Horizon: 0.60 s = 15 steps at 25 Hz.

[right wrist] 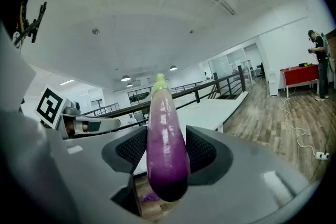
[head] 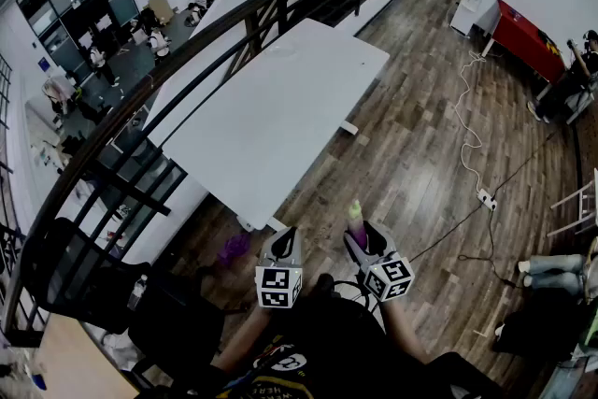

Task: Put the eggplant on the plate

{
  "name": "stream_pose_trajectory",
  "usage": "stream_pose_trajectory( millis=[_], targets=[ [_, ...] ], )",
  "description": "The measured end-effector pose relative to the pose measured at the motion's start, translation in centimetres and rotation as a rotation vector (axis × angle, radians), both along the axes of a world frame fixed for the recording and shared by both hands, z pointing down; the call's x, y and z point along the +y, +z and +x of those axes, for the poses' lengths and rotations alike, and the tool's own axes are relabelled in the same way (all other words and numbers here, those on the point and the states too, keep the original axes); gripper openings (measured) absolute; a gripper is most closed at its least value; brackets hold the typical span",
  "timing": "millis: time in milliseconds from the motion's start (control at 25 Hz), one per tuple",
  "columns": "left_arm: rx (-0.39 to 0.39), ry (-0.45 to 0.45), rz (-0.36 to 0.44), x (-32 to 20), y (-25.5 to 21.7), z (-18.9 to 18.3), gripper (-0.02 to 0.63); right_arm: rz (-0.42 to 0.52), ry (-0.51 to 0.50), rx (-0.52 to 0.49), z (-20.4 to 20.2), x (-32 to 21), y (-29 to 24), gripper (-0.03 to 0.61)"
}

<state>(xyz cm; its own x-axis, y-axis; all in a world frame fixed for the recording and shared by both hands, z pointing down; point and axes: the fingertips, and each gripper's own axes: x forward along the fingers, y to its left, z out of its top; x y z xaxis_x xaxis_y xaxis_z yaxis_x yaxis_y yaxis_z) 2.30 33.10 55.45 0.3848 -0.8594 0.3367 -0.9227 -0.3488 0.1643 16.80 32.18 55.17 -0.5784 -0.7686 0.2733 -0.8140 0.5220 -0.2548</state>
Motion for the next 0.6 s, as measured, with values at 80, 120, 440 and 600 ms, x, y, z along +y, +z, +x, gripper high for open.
stream_pose_trajectory(
  millis=[80,120,440,600],
  targets=[
    [0.000,-0.002,0.001,-0.1,-0.1,0.0,0.005,-0.001,-0.002,0.000,-0.1,-0.1,0.1,0.232],
    [0.000,-0.002,0.002,-0.2,-0.2,-0.1,0.005,-0.001,-0.003,-0.001,-0.1,-0.1,0.2,0.233],
    [0.009,-0.013,-0.001,-0.4,0.0,0.5,0.005,0.005,-0.025,0.006,0.1,-0.5,0.1,0.233],
    [0.002,-0.006,-0.007,-0.8,0.4,1.3,0.005,-0.017,-0.054,-0.020,0.6,-0.7,0.7,0.233]
  ],
)
